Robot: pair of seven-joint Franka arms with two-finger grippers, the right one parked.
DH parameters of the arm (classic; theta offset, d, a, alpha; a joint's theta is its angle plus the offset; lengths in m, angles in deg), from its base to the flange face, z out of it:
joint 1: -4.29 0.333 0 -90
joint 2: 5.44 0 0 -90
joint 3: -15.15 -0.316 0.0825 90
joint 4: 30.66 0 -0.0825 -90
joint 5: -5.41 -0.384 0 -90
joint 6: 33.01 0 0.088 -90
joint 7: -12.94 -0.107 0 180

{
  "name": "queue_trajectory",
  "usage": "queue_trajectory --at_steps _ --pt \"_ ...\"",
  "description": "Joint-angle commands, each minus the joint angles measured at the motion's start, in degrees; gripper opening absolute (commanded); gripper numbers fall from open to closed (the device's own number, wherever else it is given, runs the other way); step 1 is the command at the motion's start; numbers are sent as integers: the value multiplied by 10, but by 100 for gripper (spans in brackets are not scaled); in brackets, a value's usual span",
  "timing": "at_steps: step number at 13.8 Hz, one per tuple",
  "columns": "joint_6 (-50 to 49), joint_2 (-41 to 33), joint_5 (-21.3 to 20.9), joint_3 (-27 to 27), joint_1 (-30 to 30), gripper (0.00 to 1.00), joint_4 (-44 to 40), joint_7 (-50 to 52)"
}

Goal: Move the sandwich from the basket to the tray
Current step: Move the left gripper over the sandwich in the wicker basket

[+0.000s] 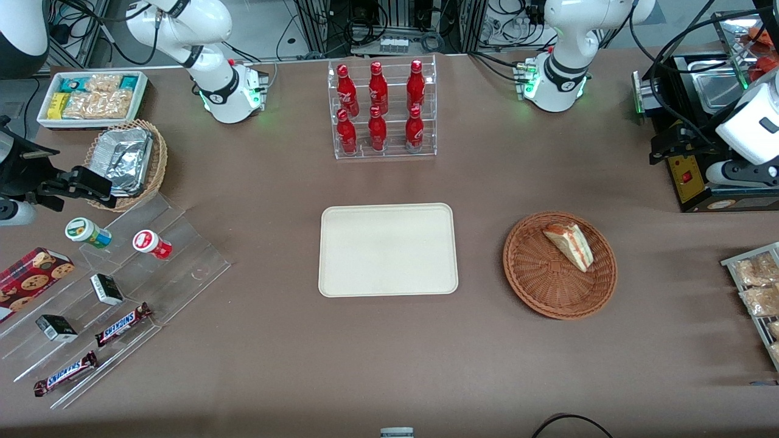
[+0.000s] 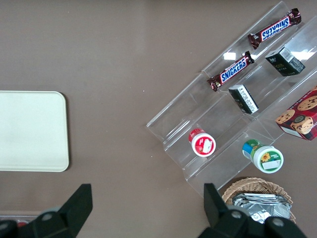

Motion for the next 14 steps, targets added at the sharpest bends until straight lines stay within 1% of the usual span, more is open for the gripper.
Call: queue_trajectory --at_steps 1,4,6,8,11,14 --pt "-15 5 -12 -1 -4 100 -12 -8" --pt "2 46 -12 -3 -3 100 -10 1" --pt "38 83 -11 -5 2 100 7 33" --pt "107 85 -11 -5 3 100 71 91" --pt "238 83 -10 -4 -3 100 182 219" --pt "345 67 -10 -2 -4 100 276 324"
